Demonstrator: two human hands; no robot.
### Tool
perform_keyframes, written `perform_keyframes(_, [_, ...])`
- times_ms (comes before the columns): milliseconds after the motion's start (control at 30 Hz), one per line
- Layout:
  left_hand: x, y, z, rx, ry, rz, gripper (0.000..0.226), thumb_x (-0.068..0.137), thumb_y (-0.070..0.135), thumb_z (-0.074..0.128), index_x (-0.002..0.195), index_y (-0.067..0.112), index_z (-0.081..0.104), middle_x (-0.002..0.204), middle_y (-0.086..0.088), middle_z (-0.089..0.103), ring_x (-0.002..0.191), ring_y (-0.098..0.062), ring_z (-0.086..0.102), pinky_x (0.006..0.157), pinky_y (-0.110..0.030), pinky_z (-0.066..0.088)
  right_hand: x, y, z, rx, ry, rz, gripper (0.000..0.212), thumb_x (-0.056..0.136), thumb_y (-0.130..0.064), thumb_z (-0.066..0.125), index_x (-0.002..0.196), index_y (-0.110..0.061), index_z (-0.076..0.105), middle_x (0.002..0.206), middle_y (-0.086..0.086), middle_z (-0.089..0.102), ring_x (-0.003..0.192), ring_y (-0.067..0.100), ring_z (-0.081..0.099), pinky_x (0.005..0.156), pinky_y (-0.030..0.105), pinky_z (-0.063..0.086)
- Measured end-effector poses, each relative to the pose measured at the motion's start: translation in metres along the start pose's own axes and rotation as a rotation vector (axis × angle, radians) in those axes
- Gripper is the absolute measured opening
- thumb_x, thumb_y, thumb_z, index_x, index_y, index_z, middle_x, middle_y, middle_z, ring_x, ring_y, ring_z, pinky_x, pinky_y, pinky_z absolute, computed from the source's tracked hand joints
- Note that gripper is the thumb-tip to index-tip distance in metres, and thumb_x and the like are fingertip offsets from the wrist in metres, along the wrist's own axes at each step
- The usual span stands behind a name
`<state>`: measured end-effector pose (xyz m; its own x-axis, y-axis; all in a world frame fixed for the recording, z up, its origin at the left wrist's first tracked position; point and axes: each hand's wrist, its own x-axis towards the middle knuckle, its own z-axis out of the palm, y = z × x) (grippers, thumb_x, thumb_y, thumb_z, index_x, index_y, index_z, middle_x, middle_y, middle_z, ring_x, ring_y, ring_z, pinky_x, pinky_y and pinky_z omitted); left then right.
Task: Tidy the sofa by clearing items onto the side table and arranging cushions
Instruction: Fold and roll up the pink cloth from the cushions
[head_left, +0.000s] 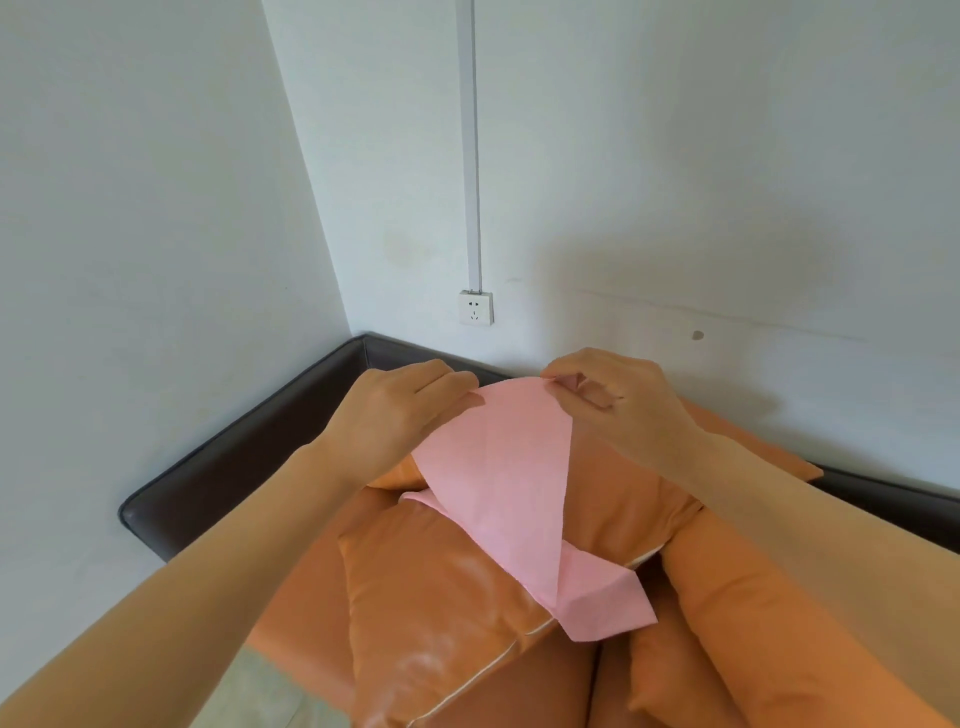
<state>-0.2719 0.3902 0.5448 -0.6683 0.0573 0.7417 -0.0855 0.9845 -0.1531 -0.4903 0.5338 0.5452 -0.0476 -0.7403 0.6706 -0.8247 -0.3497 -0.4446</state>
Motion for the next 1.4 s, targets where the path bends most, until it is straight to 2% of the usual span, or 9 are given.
perform_keyframes(267, [-0.027,0.036,-0.043,-0.089,-0.042,0.072,0.027,0.095,0.014,0.061,0.121,0.014,0.052,0.091,-0.008,0.068,0.074,-0.025,0.063,0.056,-0.038,0.053,-0.032,-0.05,-0.01,0.037,0.036,0.065,0.011,0.087,-0.013,0.066,0.096,-0.014,0.072,0.091,-0.011,0.069,0.081,0.006,0.065,0.075,0.022,0.052])
perform_keyframes(433, [-0.034,0.066,-0.059,-0.267,0.1,-0.298,0.02,0.087,0.028,0.068,0.104,0.019,0.068,0.085,0.009,0.068,0.078,-0.015,0.06,0.076,-0.035,0.052,-0.055,-0.072,-0.014,0.127,0.042,0.093,0.026,0.086,-0.008,0.065,0.107,-0.023,0.067,0.093,-0.013,0.071,0.079,0.003,0.069,0.079,0.024,0.054])
perform_keyframes(567, [-0.028,0.084,-0.07,-0.385,0.108,-0.466,0.027,0.08,0.014,0.076,0.105,0.021,0.068,0.094,0.035,0.062,0.088,0.015,0.059,0.078,-0.004,0.046,-0.056,-0.081,-0.015,0.176,0.026,0.071,0.037,0.089,-0.013,0.063,0.121,-0.031,0.061,0.085,-0.008,0.071,0.074,0.007,0.069,0.078,0.024,0.053])
perform_keyframes(667, [-0.026,0.088,-0.075,-0.359,0.098,-0.442,0.023,0.086,0.02,0.066,0.108,0.013,0.069,0.099,0.019,0.066,0.09,0.011,0.06,0.08,-0.004,0.044,-0.052,-0.08,-0.017,0.144,0.017,0.005,0.034,0.09,-0.007,0.06,0.118,-0.026,0.065,0.091,-0.026,0.068,0.08,0.001,0.067,0.077,0.016,0.049])
perform_keyframes(833, [-0.023,0.09,-0.076,-0.386,0.063,-0.464,0.024,0.088,0.024,0.063,0.112,0.018,0.067,0.104,0.01,0.067,0.092,0.0,0.064,0.081,-0.009,0.048,-0.052,-0.072,-0.019,0.094,0.001,-0.065,0.044,0.09,0.003,0.054,0.122,-0.027,0.063,0.084,-0.009,0.066,0.073,0.01,0.06,0.068,0.017,0.046])
perform_keyframes(933, [-0.024,0.088,-0.076,-0.375,0.016,-0.439,0.022,0.09,0.022,0.062,0.109,0.016,0.071,0.09,0.0,0.07,0.077,-0.015,0.065,0.07,-0.024,0.052,-0.05,-0.069,-0.021,0.04,-0.014,-0.074,0.04,0.089,0.003,0.054,0.12,-0.02,0.066,0.081,-0.029,0.059,0.073,-0.005,0.056,0.068,0.005,0.038])
perform_keyframes(1033, [-0.022,0.088,-0.075,-0.36,-0.011,-0.404,0.025,0.092,0.023,0.059,0.104,0.008,0.074,0.086,-0.002,0.069,0.076,-0.013,0.064,0.068,-0.024,0.052,-0.05,-0.067,-0.024,0.035,-0.054,-0.058,0.032,0.088,0.003,0.056,0.113,-0.011,0.07,0.089,-0.047,0.052,0.083,-0.021,0.052,0.075,-0.001,0.035])
perform_keyframes(1200, [-0.018,0.093,-0.07,-0.314,-0.055,-0.426,0.038,0.078,0.04,0.071,0.097,0.009,0.077,0.077,0.006,0.065,0.069,0.0,0.052,0.068,-0.006,0.041,-0.051,-0.063,-0.032,0.062,-0.068,0.02,0.024,0.09,-0.009,0.056,0.106,-0.015,0.072,0.098,-0.028,0.063,0.092,-0.011,0.06,0.08,0.005,0.041])
perform_keyframes(1400, [-0.013,0.097,-0.066,-0.339,-0.087,-0.396,0.025,0.082,0.034,0.072,0.092,0.012,0.078,0.083,0.011,0.068,0.075,-0.001,0.059,0.069,-0.009,0.045,-0.053,-0.061,-0.041,0.076,-0.108,0.035,0.018,0.09,-0.012,0.055,0.098,-0.014,0.071,0.094,-0.011,0.069,0.091,0.007,0.065,0.08,0.018,0.048])
